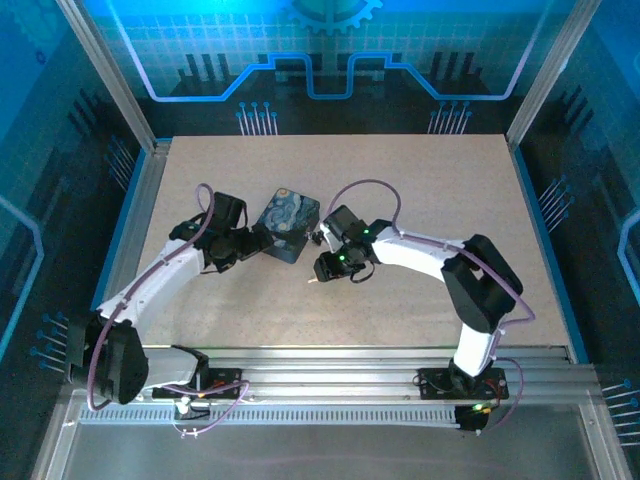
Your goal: Unlock the padlock with the key
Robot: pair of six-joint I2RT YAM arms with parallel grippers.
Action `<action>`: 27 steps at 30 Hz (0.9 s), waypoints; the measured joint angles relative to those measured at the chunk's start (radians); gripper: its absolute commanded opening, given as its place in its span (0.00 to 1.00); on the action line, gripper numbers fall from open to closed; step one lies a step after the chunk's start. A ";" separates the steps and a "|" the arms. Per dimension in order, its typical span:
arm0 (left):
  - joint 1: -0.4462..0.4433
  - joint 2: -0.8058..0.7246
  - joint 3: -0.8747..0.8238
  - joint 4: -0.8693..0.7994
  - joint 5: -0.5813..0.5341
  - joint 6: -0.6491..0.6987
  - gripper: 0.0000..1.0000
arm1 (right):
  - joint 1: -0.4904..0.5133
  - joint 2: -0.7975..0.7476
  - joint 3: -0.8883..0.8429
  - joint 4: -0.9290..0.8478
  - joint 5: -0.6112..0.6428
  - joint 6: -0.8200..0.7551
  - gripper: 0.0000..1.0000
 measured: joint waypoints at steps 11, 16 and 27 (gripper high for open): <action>0.000 -0.060 -0.046 -0.008 -0.007 0.013 0.94 | 0.035 0.136 0.072 -0.010 0.045 0.015 0.23; -0.005 -0.089 -0.080 -0.010 -0.005 0.012 0.93 | 0.033 0.148 0.084 -0.023 0.066 0.054 0.13; -0.121 -0.138 -0.257 0.150 0.133 -0.039 0.73 | -0.086 0.099 -0.090 0.238 -0.173 0.154 0.02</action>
